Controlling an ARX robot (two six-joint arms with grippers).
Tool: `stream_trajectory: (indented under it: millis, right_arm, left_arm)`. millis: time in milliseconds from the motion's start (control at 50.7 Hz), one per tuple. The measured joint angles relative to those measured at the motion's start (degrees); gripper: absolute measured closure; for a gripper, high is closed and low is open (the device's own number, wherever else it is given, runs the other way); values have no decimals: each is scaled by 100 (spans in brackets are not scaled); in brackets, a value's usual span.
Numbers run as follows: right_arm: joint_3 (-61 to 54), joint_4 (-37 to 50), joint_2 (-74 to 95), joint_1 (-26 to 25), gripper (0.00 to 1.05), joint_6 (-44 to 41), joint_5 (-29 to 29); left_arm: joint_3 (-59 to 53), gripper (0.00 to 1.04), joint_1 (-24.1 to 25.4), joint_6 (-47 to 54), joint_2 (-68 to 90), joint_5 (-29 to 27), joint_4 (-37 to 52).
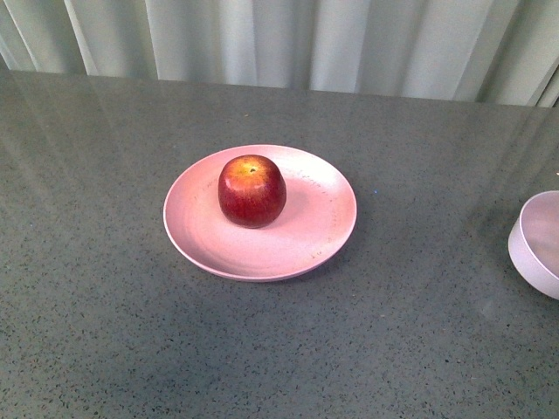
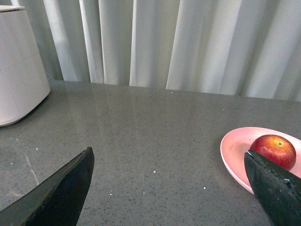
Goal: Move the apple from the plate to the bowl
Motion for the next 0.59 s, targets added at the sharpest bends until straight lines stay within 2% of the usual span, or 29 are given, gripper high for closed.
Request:
stream_trajectory:
  millis: [158, 454, 592]
  right_arm:
    - [22, -90, -160, 393, 103, 240, 85]
    - [599, -455, 162, 1705, 103, 903, 584]
    - [975, -651, 420, 2050, 103, 1119, 769]
  left_arm:
    - [0, 9, 0, 0, 0, 0, 0]
    - [0, 9, 0, 0, 0, -2, 0]
    - [0, 9, 0, 0, 0, 0, 0]
